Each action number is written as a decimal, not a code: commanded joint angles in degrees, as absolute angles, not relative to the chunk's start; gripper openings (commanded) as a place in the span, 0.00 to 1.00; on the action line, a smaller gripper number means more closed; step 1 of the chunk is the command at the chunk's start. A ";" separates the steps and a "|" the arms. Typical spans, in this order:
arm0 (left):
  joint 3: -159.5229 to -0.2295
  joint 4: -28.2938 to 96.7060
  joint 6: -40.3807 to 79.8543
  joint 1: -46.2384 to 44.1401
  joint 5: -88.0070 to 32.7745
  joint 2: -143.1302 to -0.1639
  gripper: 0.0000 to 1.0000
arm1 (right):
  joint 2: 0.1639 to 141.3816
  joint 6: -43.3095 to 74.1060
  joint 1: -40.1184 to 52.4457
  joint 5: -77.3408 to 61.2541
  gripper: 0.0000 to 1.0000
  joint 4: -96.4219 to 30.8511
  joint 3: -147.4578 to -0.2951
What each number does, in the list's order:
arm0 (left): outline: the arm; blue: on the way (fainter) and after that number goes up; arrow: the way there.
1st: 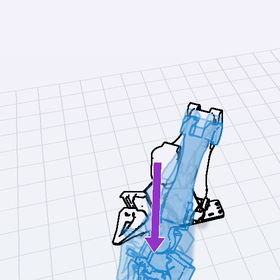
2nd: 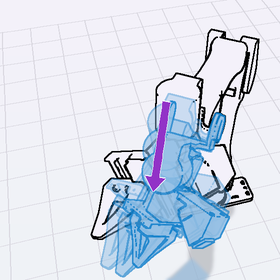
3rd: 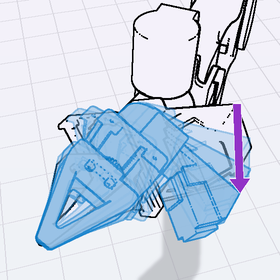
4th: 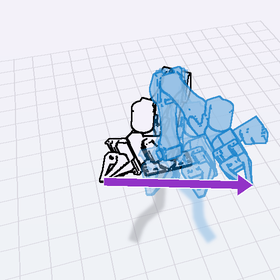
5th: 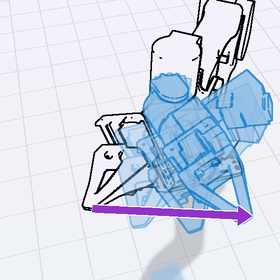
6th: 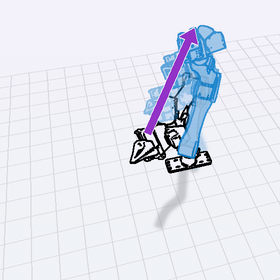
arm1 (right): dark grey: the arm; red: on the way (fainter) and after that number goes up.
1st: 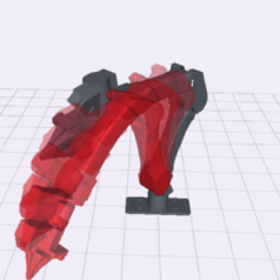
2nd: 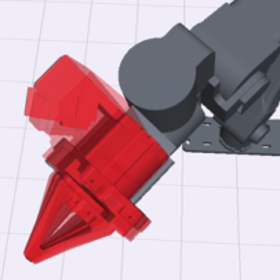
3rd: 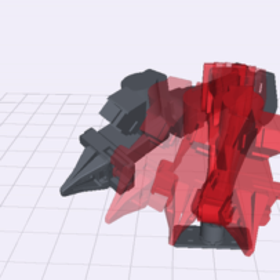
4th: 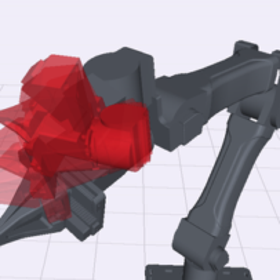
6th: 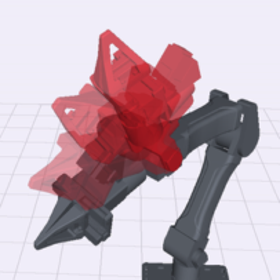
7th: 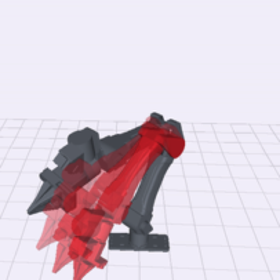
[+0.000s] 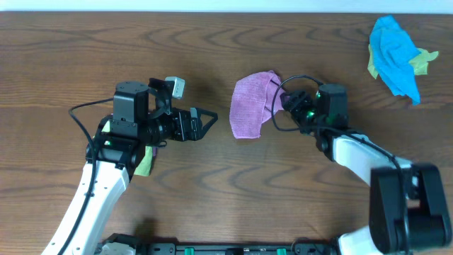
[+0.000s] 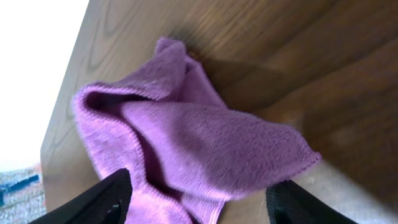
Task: Fold the cloth
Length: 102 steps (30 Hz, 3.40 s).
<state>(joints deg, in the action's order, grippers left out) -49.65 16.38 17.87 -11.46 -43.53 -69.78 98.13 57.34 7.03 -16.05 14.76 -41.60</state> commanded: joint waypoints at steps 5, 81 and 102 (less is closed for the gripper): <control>-50.63 16.25 18.04 -11.70 -44.64 -69.87 0.96 | 102.41 60.60 6.72 -14.24 0.53 18.96 -41.36; -50.63 28.69 17.91 -11.75 -39.86 -69.87 0.96 | 68.99 45.41 3.99 0.45 0.80 -8.40 -41.58; -66.52 34.22 18.35 -22.24 -25.47 -87.33 0.95 | 54.13 57.39 4.03 -0.45 0.88 -46.11 -40.51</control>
<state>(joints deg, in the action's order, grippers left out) -61.60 34.09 19.44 -21.47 -26.33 -82.85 54.19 54.28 4.67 2.66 -45.91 -41.36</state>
